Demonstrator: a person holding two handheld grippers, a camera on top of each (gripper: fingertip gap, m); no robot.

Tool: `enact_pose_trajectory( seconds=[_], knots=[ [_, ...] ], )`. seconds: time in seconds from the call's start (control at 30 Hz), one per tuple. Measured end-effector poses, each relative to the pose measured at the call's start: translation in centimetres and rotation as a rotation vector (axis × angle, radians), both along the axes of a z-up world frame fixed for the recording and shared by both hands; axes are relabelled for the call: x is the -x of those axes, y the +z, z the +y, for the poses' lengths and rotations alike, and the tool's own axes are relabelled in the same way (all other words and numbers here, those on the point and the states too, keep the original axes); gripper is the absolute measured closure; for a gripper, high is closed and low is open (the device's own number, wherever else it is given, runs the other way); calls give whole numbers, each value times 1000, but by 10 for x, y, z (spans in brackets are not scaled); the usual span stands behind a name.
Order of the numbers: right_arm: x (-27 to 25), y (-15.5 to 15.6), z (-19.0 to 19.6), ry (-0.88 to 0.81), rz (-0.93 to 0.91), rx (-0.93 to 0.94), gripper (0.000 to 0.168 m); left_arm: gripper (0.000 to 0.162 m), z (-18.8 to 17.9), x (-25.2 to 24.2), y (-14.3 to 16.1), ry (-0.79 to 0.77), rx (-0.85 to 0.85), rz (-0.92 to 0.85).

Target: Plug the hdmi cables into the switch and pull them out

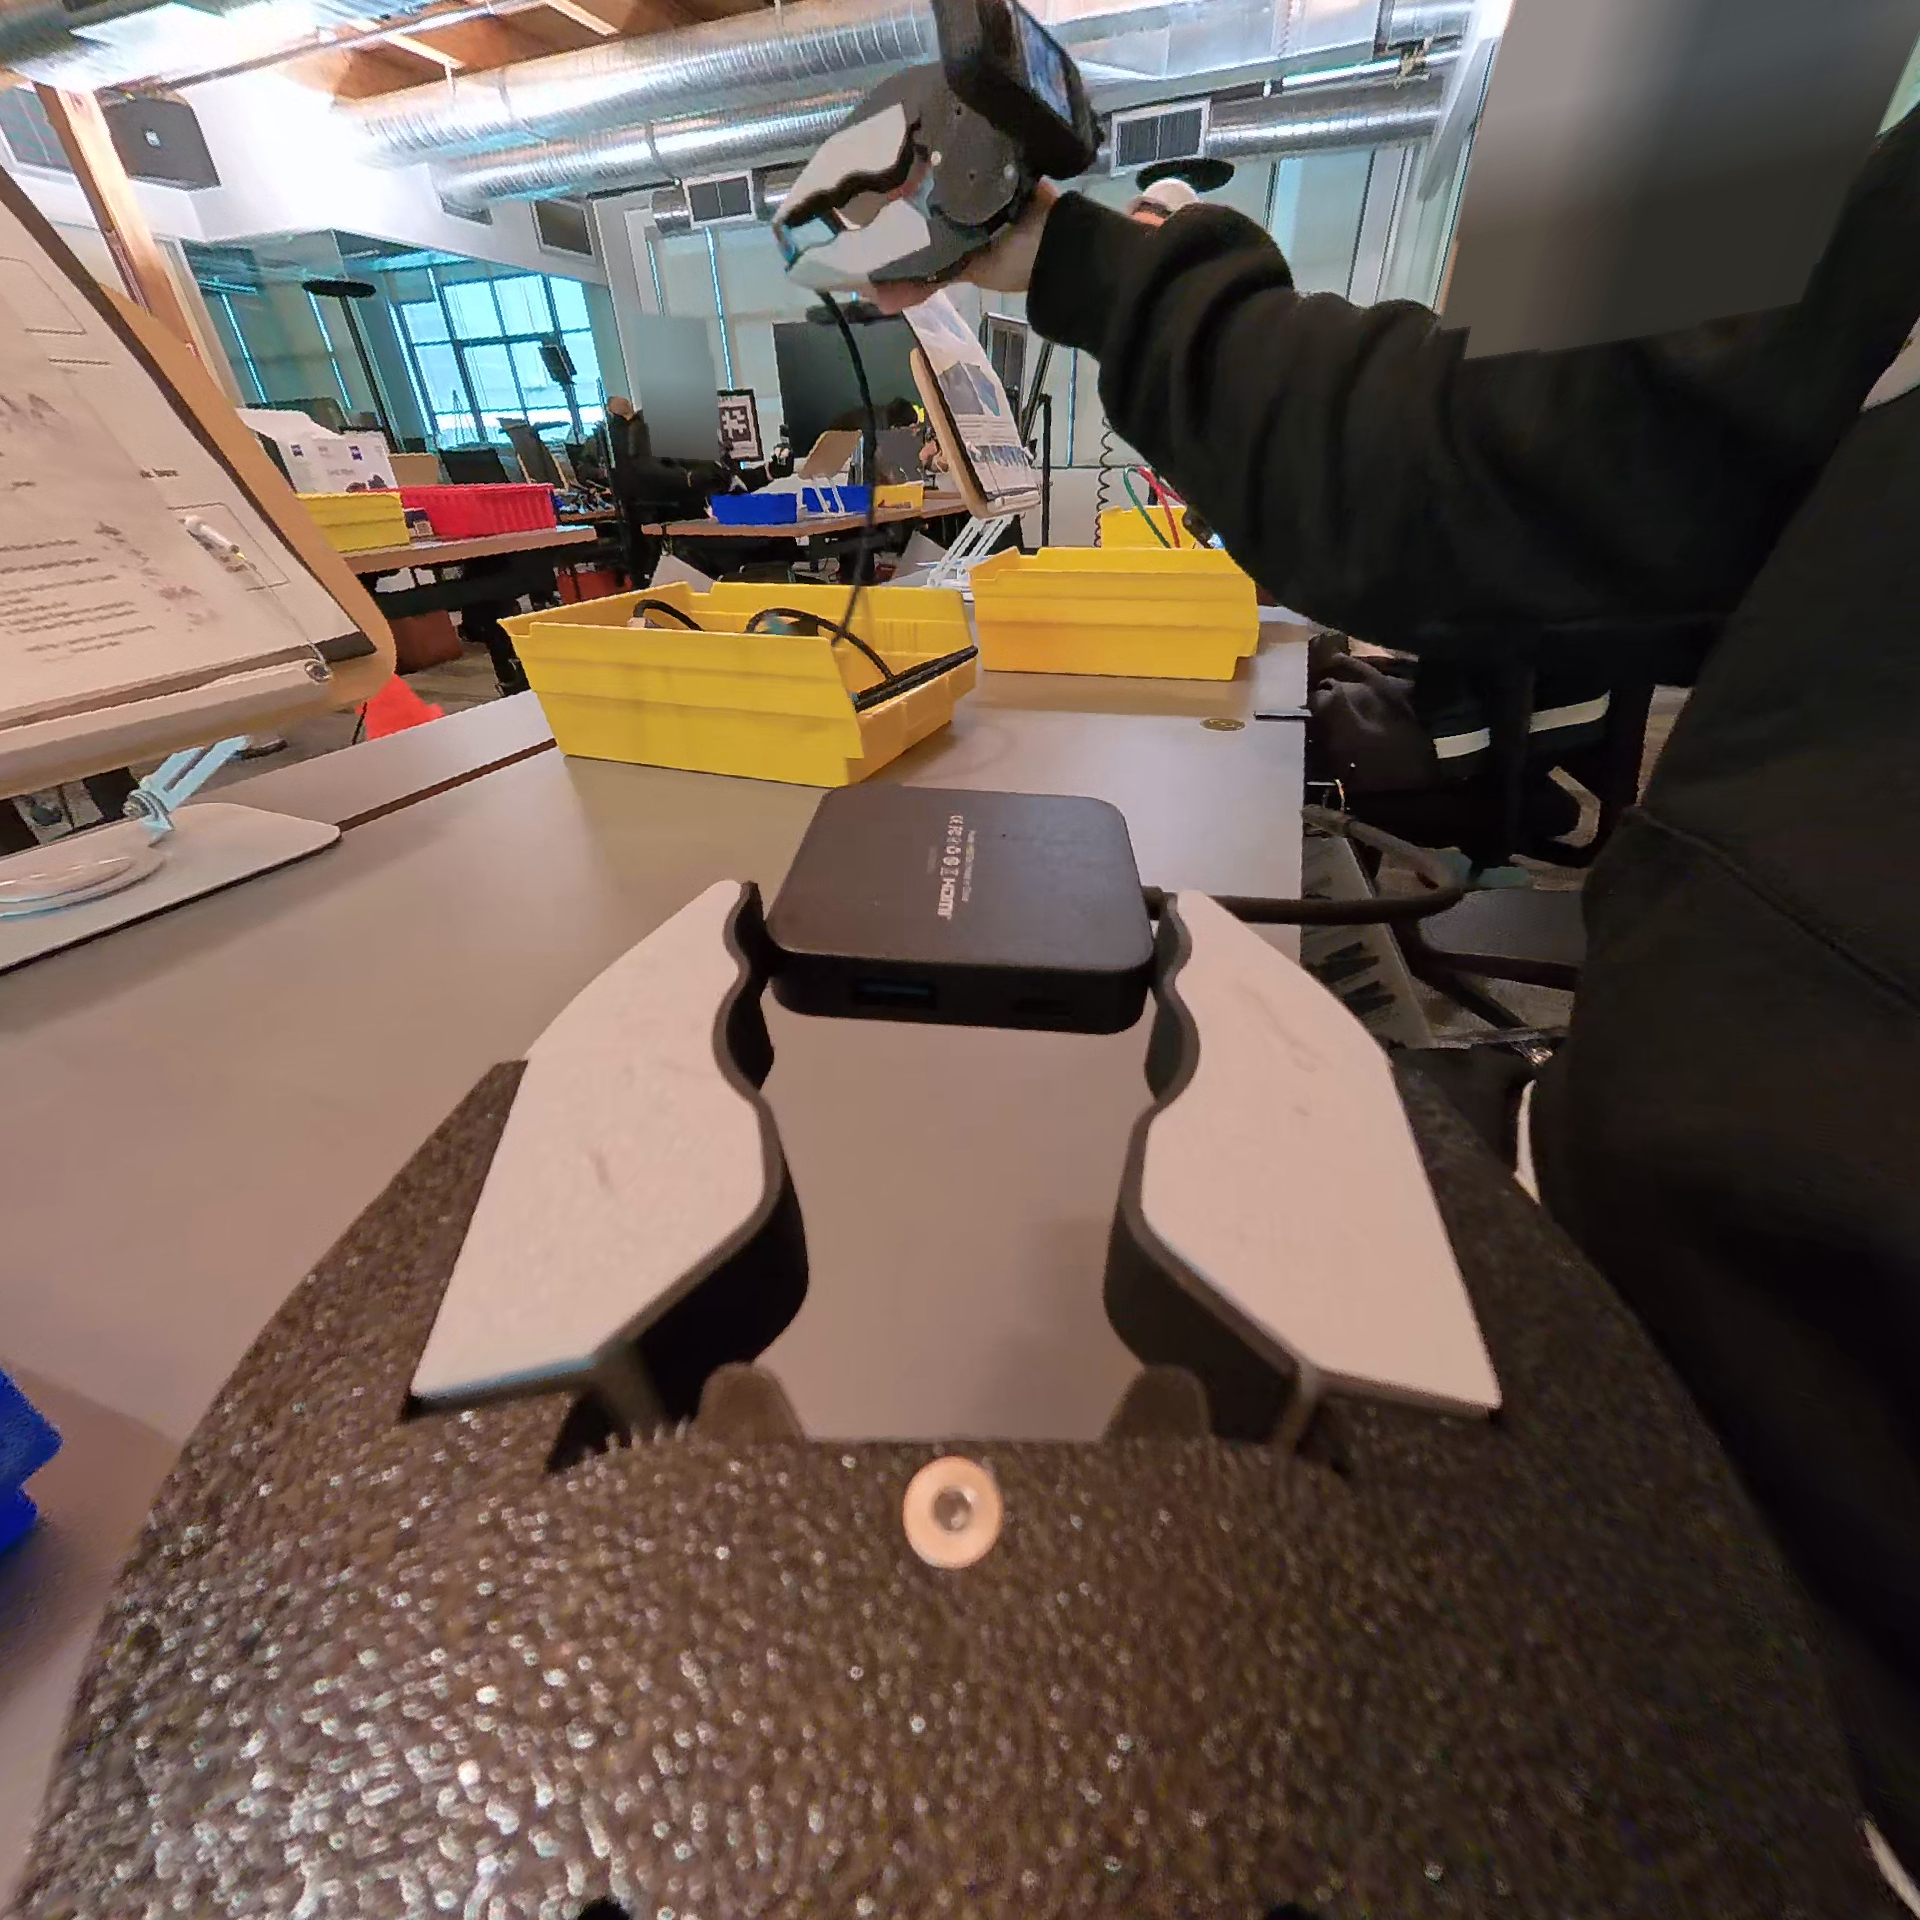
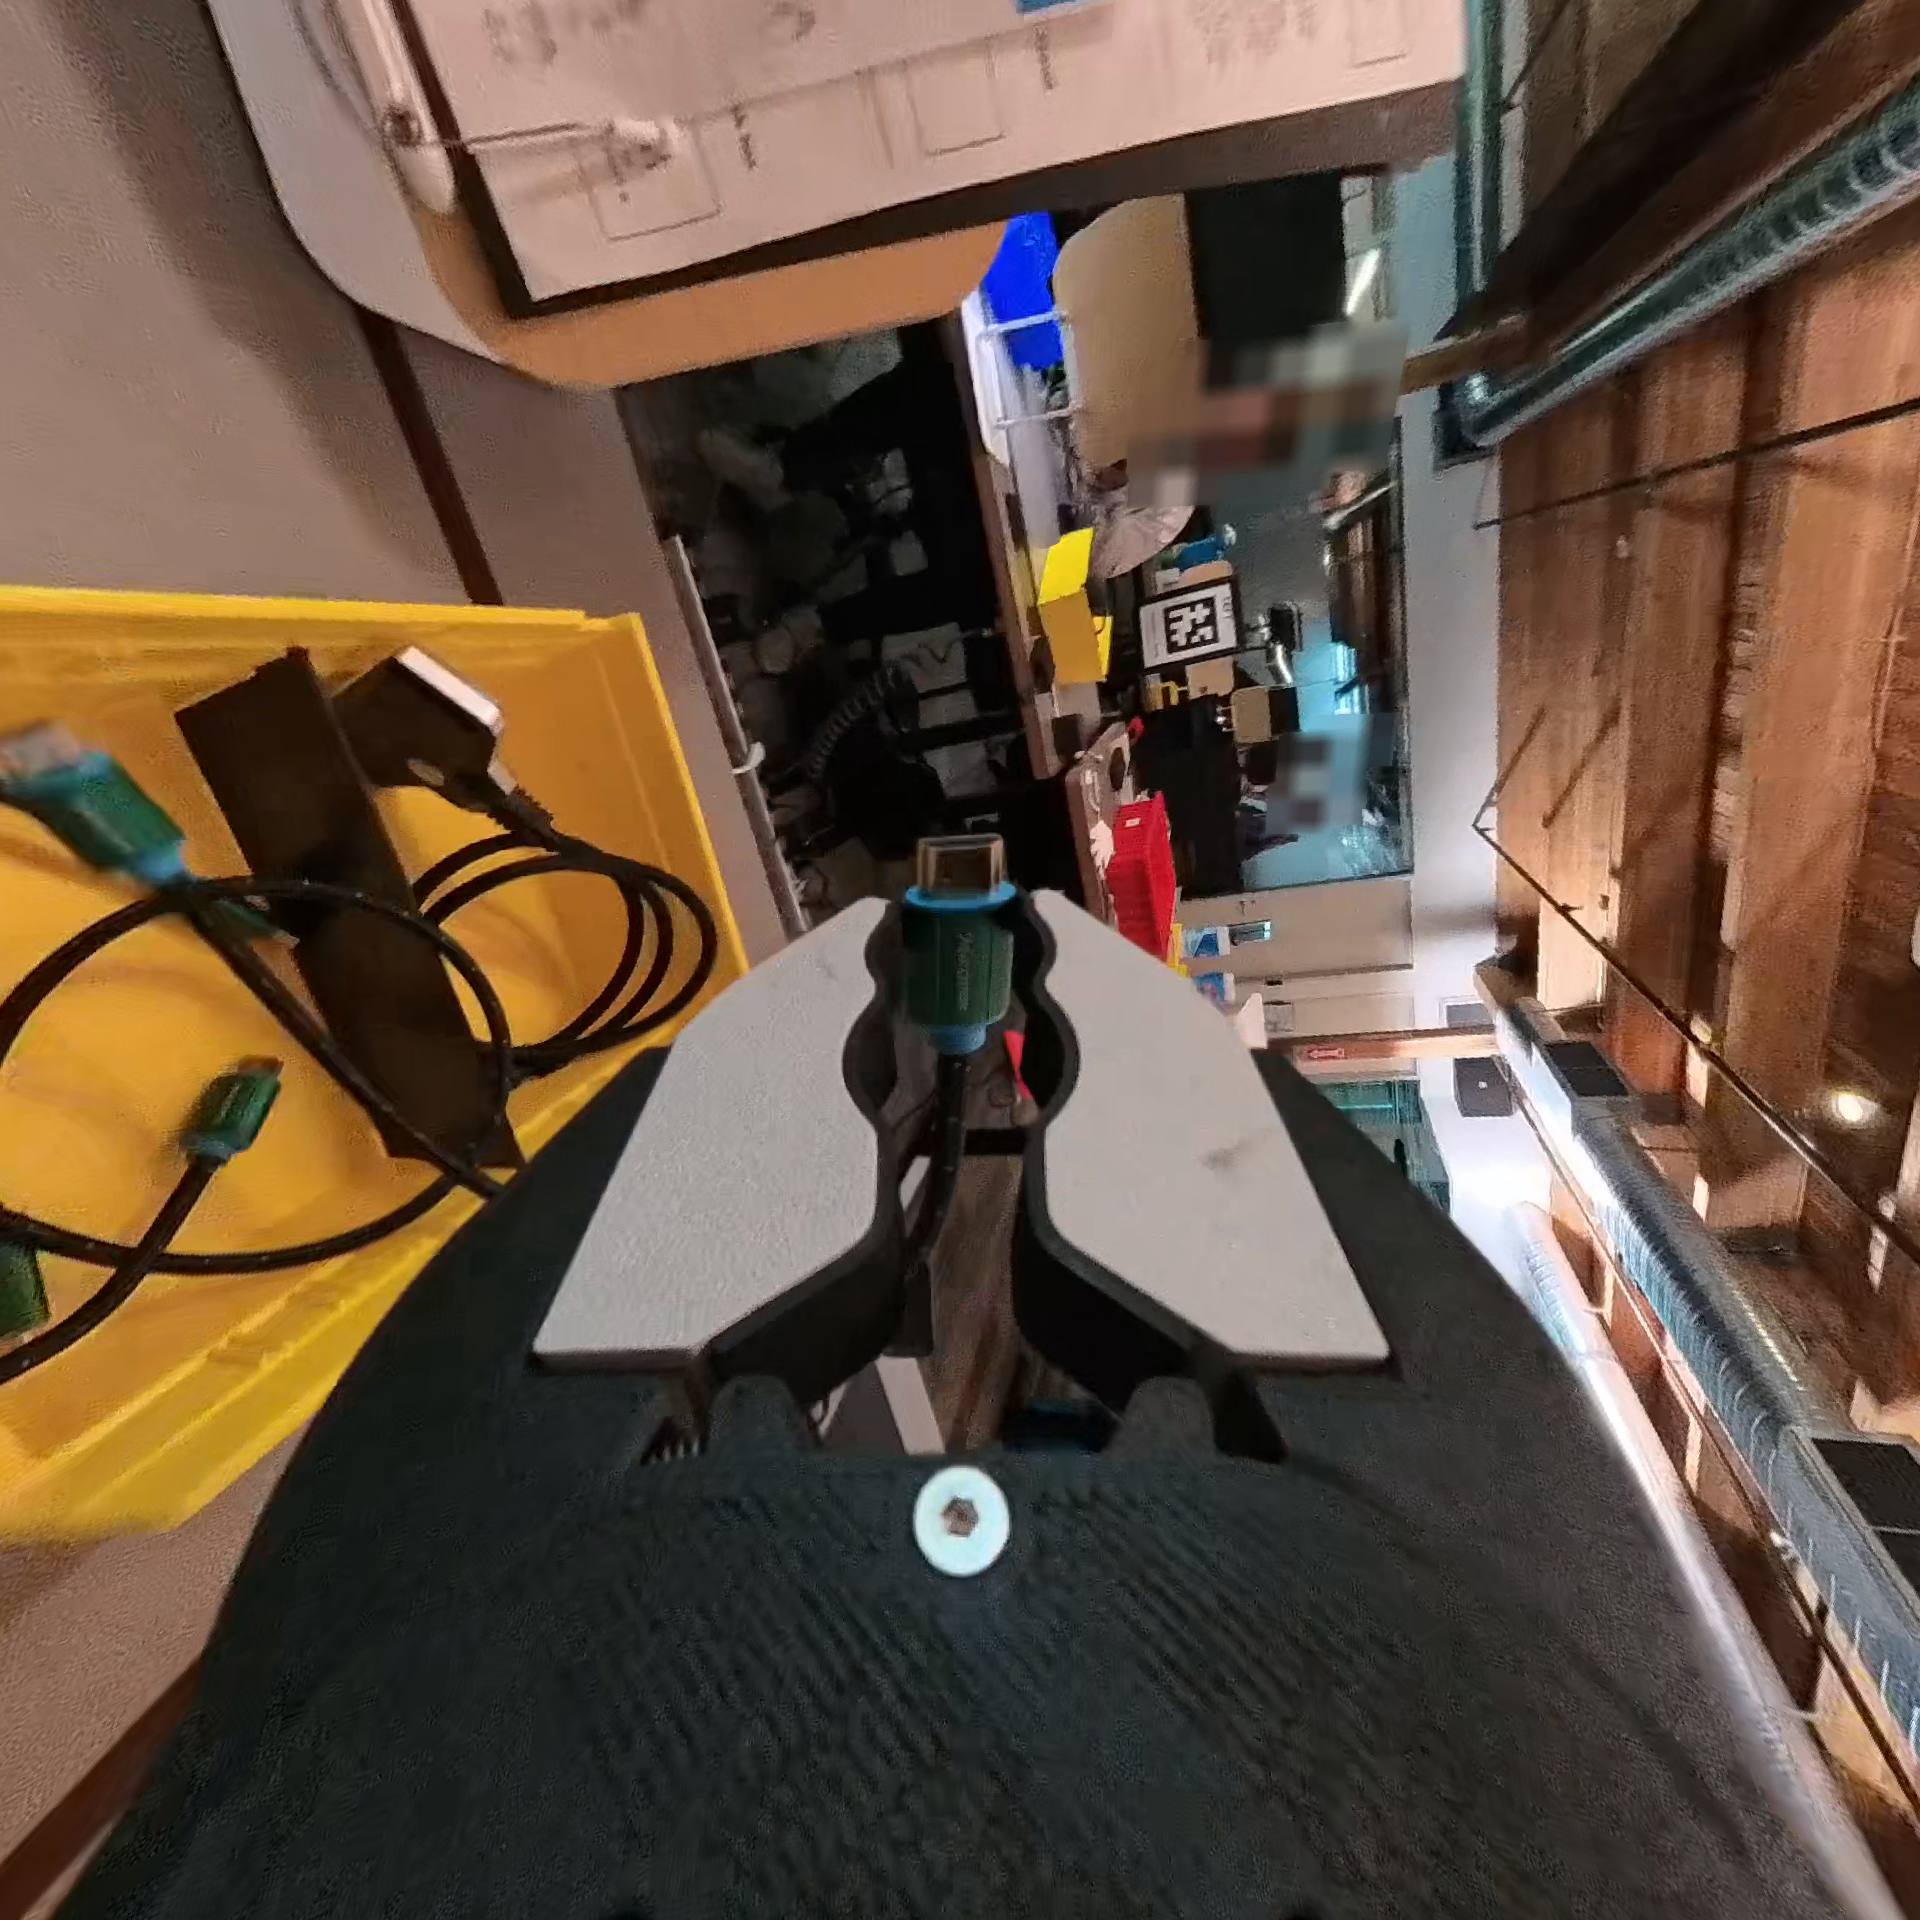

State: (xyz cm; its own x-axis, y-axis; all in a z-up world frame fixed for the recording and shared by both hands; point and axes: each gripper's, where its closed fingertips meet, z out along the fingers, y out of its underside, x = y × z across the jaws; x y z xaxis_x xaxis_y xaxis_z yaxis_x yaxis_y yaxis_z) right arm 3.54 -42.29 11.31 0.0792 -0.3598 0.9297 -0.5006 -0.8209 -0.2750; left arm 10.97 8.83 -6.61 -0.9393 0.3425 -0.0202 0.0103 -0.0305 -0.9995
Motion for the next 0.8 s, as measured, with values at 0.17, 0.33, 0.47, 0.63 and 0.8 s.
enact_pose_trajectory(
  seconds=[0.17, 0.33, 0.47, 0.63, 0.8],
  knots=[
    [-6, -5, 16, 74, 22, -66, 148, 91, -3, 1, -4, -14, -2, 16],
    [-21, -62, 35, 164, 257, -176, 148, 91, -7, 1, -4, -27, 0, 27],
    [-43, -102, 39, 162, 334, -149, 148, 91, -11, 2, -5, -36, -2, 31],
    [-68, -146, 30, 111, 354, -123, 147, 91, -12, 3, -5, -34, -8, 30],
    [-63, -218, 47, 134, 603, -236, 145, 91, -4, 1, -5, -21, -17, 31]
  ],
)
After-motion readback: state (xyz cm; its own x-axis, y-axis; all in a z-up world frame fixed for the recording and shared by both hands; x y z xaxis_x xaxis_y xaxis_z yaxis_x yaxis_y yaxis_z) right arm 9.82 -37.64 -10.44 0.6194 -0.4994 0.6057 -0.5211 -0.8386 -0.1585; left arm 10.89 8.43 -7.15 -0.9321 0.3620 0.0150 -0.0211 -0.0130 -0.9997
